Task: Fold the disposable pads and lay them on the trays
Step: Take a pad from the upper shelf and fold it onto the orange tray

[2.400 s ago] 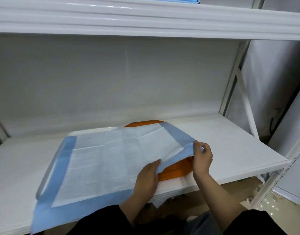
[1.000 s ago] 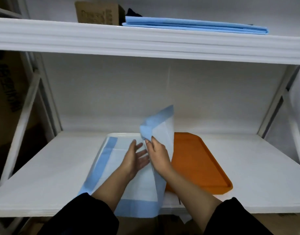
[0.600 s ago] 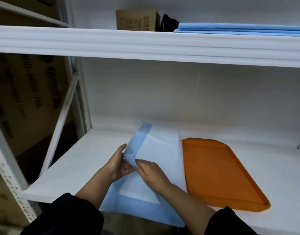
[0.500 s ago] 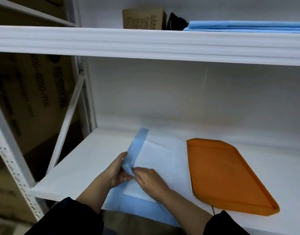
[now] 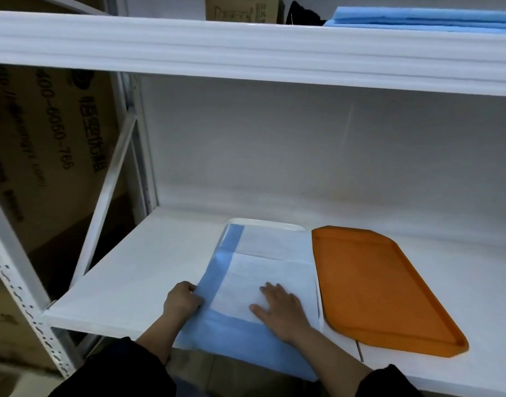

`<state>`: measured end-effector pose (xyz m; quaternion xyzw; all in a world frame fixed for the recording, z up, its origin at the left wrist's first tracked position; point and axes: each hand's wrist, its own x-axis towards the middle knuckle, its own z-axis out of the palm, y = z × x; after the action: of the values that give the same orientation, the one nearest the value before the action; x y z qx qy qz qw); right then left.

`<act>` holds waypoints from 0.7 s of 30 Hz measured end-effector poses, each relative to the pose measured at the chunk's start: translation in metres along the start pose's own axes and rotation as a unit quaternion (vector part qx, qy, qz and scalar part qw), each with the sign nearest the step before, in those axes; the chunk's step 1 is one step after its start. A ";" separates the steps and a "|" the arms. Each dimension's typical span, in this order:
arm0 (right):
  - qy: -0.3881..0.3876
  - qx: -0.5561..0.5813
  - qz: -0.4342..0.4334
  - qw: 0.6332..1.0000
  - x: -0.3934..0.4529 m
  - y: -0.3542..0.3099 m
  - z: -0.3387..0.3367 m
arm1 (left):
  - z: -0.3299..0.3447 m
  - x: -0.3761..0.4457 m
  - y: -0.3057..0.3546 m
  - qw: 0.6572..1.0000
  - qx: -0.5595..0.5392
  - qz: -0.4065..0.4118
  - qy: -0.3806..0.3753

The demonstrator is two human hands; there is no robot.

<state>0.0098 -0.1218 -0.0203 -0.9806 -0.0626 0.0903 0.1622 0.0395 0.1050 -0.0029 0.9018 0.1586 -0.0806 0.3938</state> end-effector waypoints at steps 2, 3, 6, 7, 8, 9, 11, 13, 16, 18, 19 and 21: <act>-0.003 -0.033 0.044 0.998 0.001 0.021 0.001 | 0.003 0.001 0.001 0.999 0.052 0.006 -0.012; -0.007 -0.046 0.060 0.997 0.001 0.030 0.002 | 0.003 0.001 0.003 0.997 0.073 0.006 -0.019; -0.019 -0.067 0.086 0.994 -0.001 0.048 0.005 | 0.004 0.005 0.006 0.990 0.139 0.004 -0.033; -0.023 -0.070 0.090 0.993 -0.001 0.051 0.006 | 0.004 0.007 0.006 0.986 0.161 0.000 -0.037; -0.029 -0.073 0.095 0.992 -0.002 0.052 0.008 | 0.006 0.008 0.006 0.982 0.182 -0.010 -0.042; -0.031 -0.079 0.099 0.991 -0.002 0.051 0.009 | 0.007 0.008 0.006 0.979 0.197 -0.023 -0.041; -0.020 -0.076 0.106 0.991 0.000 0.050 0.010 | 0.014 0.009 0.010 0.973 0.231 -0.030 0.000; 0.015 -0.059 0.112 0.992 0.005 0.048 0.008 | 0.020 0.011 0.017 0.961 0.264 0.032 0.073; 0.035 -0.047 0.096 0.994 0.017 0.048 0.001 | 0.030 0.019 0.032 0.943 0.277 0.169 0.074; 0.019 -0.033 0.085 0.996 0.029 0.049 -0.006 | 0.041 0.027 0.044 0.921 0.317 0.226 0.016; 0.008 -0.027 0.077 0.997 0.036 0.049 -0.010 | 0.048 0.032 0.050 0.909 0.339 0.241 -0.017; -0.002 -0.030 0.063 0.998 0.049 0.049 -0.013 | 0.063 0.042 0.059 0.892 0.366 0.255 -0.069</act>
<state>0.0651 -0.1648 -0.0318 -0.9868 -0.0039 0.1004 0.1267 0.0984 0.0305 -0.0167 0.9838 -0.1450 -0.0914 0.0527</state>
